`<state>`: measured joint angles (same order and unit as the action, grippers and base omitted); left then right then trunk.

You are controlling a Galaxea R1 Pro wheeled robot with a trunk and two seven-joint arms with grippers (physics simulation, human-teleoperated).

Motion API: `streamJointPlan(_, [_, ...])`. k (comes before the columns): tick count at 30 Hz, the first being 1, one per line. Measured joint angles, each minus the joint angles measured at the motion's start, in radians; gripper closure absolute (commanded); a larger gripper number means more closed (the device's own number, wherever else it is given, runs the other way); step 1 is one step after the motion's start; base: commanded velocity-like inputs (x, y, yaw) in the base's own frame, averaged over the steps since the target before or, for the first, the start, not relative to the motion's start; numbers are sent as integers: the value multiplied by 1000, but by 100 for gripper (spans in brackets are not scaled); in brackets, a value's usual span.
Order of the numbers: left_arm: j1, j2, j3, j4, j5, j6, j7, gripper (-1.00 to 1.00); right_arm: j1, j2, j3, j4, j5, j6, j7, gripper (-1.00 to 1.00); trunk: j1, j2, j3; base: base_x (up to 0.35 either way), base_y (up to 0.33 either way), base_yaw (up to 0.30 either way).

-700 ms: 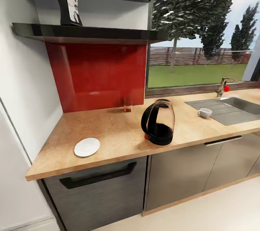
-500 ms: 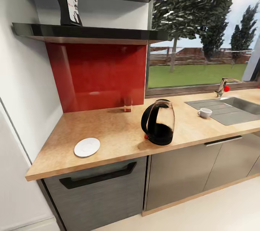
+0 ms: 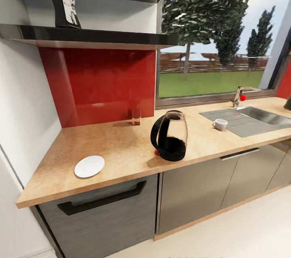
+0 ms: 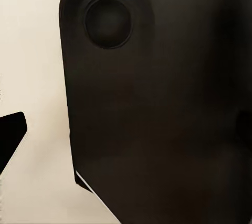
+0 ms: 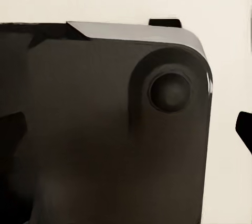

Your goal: Set up a coffee station on the kitchen countertop: keep the coffee maker on the countertop, move the bottle of coffee from the kitchen shelf to the counter next to the coffee maker, place a paper coffee filter on top of the coffee maker, put the saucer next to the coffee maker with the coffee cup on the saucer, and place the electric kettle next to the coffee maker.

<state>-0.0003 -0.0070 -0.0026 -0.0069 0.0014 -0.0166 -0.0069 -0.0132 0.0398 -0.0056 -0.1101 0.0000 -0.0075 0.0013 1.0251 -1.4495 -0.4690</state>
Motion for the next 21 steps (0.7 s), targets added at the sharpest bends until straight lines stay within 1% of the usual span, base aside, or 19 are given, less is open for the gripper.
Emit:
streamJointPlan(3, [-1,2,0,-1,0,-1,0,-100,0,0,0,-5,0,0,0,-100,0,0,0,0,0,-288])
streamJointPlan(21, [-2,2,1,-18,0,-1,3,-100,0,0,0,-5,0,-1,1,-100,-69,126,56,0,0,-293])
